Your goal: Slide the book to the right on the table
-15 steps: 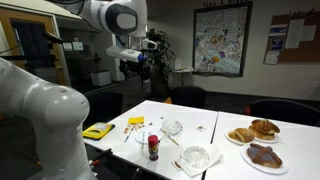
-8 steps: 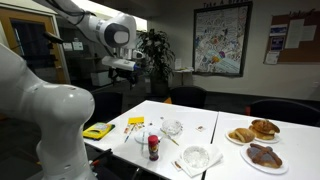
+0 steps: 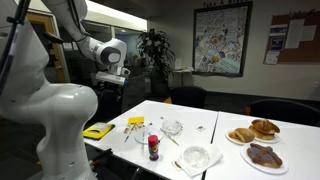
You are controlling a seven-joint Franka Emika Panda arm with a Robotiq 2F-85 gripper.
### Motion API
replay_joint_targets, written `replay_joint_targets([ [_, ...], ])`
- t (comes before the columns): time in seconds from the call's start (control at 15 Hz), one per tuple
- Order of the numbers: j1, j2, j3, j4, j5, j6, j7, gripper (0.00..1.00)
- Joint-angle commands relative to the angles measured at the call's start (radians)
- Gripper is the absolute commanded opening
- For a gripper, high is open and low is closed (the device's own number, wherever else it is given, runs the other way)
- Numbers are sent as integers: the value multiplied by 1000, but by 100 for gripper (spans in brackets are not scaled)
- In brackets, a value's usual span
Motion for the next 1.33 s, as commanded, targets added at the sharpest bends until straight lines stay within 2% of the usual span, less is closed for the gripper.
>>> replay_joint_targets([
  [0.0, -20, 174, 94, 112, 32, 32, 33, 100],
  [0.13, -25, 254, 152, 164, 28, 63, 97, 100],
  [0.4, -29, 431, 268, 281, 12, 162, 305, 100],
  [0.47, -25, 471, 295, 314, 7, 174, 314, 100],
  [0.53, -53, 367, 294, 235, 6, 146, 281, 100],
  [0.73, -53, 456, 333, 296, 1, 170, 317, 100],
  [1.07, -67, 481, 338, 316, 1, 173, 346, 100],
  [1.27, -76, 504, 341, 324, 0, 170, 446, 100],
])
